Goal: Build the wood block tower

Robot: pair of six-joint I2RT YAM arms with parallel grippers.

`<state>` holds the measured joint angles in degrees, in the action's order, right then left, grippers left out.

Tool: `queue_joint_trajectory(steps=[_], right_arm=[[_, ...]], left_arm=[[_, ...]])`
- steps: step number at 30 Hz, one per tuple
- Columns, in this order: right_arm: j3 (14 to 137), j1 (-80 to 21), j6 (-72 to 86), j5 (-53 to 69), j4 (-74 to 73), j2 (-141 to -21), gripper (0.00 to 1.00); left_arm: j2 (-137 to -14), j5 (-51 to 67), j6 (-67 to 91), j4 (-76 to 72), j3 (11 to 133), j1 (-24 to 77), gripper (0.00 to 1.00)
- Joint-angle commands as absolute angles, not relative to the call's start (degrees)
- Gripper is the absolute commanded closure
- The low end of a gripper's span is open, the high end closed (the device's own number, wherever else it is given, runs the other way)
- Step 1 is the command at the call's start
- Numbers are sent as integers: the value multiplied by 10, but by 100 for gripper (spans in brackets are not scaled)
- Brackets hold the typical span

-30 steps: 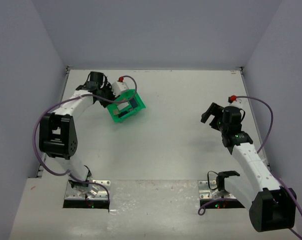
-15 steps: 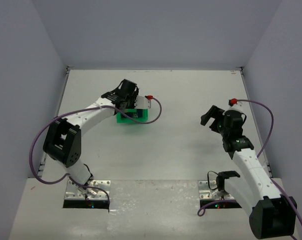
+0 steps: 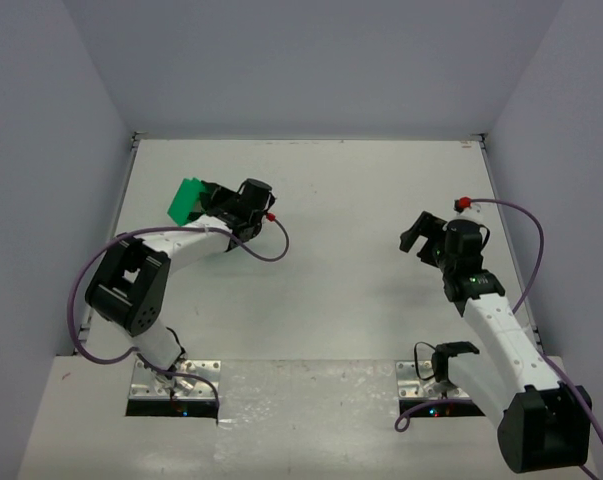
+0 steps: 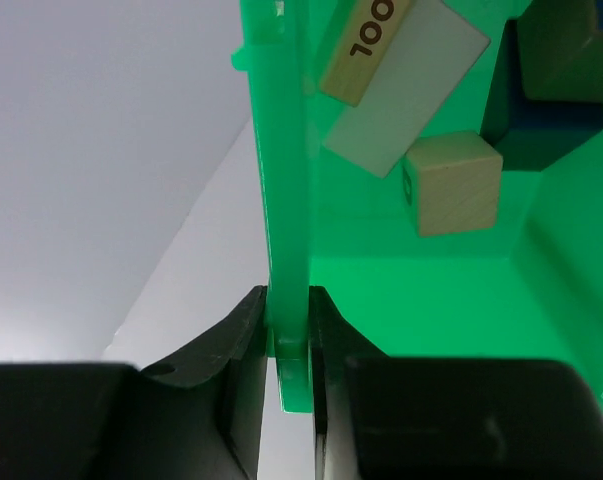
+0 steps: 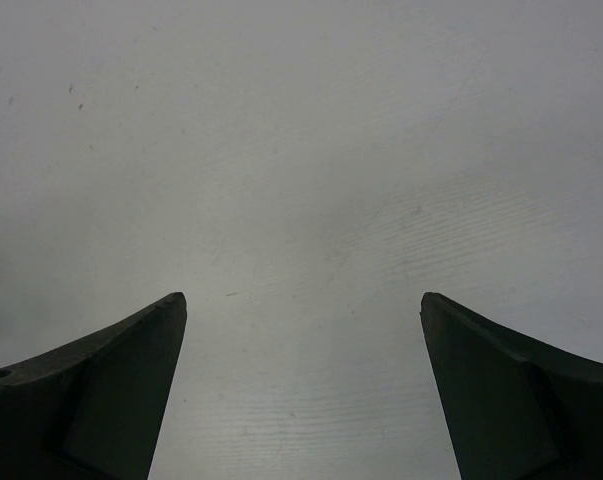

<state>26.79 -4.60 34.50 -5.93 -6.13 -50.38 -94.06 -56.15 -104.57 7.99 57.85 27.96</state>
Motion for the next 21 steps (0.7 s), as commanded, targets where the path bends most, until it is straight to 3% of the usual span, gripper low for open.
queue_joint_trajectory(steps=[1, 21], right_arm=[[276, -46, 346, -67, -47, -508, 1], [280, -46, 346, -82, -60, -515, 1]], left_arm=[[-928, -676, -1140, 22, 563, 305, 100], [-969, -753, -1190, -85, 457, 424, 100]])
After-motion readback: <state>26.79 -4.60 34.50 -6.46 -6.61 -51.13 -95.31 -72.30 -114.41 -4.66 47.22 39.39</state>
